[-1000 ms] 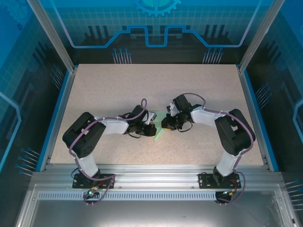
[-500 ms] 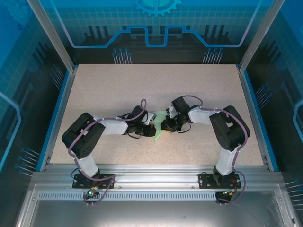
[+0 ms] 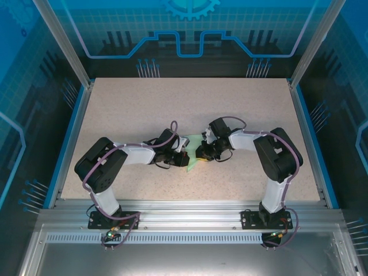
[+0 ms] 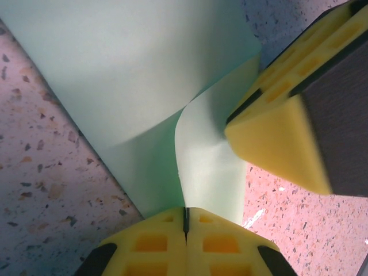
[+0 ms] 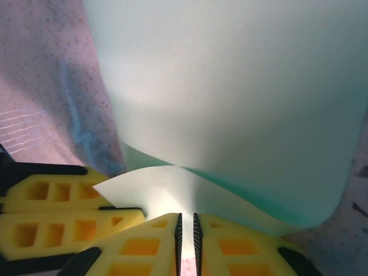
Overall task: Fold a paper plane with a square sheet of paper (pick it up from the middle)
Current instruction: Third fold the triangle at the center of the table.
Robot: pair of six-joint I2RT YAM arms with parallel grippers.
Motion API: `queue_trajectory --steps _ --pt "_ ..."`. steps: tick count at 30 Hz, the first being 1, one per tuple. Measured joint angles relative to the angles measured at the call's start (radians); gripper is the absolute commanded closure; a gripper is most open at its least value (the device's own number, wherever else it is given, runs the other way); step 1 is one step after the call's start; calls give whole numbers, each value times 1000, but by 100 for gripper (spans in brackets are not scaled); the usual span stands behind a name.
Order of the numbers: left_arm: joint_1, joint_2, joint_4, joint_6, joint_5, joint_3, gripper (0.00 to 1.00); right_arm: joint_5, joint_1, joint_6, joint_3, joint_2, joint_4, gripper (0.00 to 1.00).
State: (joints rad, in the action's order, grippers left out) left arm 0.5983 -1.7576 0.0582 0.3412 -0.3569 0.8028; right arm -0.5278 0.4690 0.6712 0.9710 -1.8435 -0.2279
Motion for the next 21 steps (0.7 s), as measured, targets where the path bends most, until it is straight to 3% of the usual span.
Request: queue_trajectory --steps 7,21 --pt "0 0 0 0 0 0 100 -21 -64 -1 -1 62 18 85" --pt "0 0 -4 0 0 0 100 -28 -69 1 -2 -43 43 88"
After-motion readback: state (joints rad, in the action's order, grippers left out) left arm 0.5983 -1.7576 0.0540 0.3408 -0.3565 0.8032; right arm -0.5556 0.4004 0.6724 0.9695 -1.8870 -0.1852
